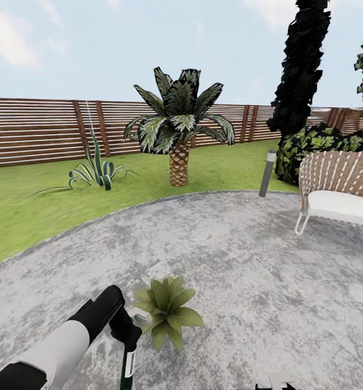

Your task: Pick up the pesticide atomizer in the garden and spray insectifuge to fully cover both potted plants in the garden.

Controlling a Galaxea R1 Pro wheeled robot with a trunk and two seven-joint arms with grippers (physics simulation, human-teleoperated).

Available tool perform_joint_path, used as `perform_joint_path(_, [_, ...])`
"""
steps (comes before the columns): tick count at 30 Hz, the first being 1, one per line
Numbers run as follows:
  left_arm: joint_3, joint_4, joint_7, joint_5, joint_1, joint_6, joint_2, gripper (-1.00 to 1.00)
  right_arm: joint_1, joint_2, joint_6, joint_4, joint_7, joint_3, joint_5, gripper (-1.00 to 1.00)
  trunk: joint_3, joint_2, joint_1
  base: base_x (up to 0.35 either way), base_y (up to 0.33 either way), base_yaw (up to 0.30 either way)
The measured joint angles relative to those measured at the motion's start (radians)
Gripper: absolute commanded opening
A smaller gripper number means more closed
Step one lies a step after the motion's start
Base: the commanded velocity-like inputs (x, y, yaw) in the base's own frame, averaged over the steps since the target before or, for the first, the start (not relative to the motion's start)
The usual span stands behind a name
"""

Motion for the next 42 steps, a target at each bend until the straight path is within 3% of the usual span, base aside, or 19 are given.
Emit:
perform_joint_path(5, [-0.004,0.009,-0.007,0.001,-0.007,0.001,0.002,-1.00,0.000,-0.002,0.000,0.000,0.000,-0.001,0.000,1.00,0.000,0.000,0.000,0.000,0.000,-0.245])
perform_joint_path(19, [0.007,0.066,0.003,0.001,0.043,-0.013,-0.002,-1.00,0.001,-0.002,-0.001,0.002,0.000,0.000,0.001,1.00,0.000,0.000,0.000,0.000,0.000,-0.007])
perform_joint_path(23, [0.006,0.058,0.000,0.006,0.031,-0.004,-0.049,-1.00,0.002,-0.001,-0.003,0.001,0.000,0.000,0.001,1.00,0.000,0.000,0.000,0.000,0.000,0.000])
perform_joint_path(25, [0.006,0.056,0.000,0.007,0.027,-0.002,-0.085,-1.00,0.002,-0.001,-0.004,0.001,0.000,0.000,0.001,1.00,-0.001,0.000,0.000,0.000,0.000,0.000])
perform_joint_path(27, [0.004,0.054,0.000,0.000,0.026,-0.004,-0.096,-1.00,0.002,-0.001,-0.004,0.000,0.000,0.000,0.001,1.00,-0.001,0.000,0.000,0.000,0.000,0.000])
perform_joint_path(30, [0.004,0.054,0.002,-0.008,0.032,-0.007,-0.083,-1.00,0.002,-0.001,-0.004,0.000,0.000,0.000,0.001,1.00,-0.001,0.000,0.000,0.000,0.000,-0.001])
perform_joint_path(33, [0.005,0.060,0.003,-0.014,0.042,-0.013,-0.022,-1.00,0.003,-0.001,-0.004,0.000,0.000,0.000,0.001,1.00,-0.001,0.000,0.000,0.000,0.000,-0.118])
perform_joint_path(36, [0.005,0.066,0.001,-0.005,0.043,-0.015,0.015,-1.00,0.003,-0.001,-0.005,0.000,0.000,0.000,0.001,1.00,-0.001,0.000,0.000,0.000,0.000,-0.229])
perform_joint_path(39, [0.004,0.063,0.002,0.001,0.043,-0.014,0.015,-1.00,0.003,-0.001,-0.004,0.000,0.000,0.000,0.001,1.00,-0.001,0.000,0.000,0.000,0.000,-0.130])
perform_joint_path(42, [0.004,0.054,0.003,0.007,0.039,-0.006,-0.019,-1.00,0.002,-0.001,-0.004,0.000,0.000,0.000,0.001,1.00,-0.001,0.000,0.000,0.000,0.000,-0.028])
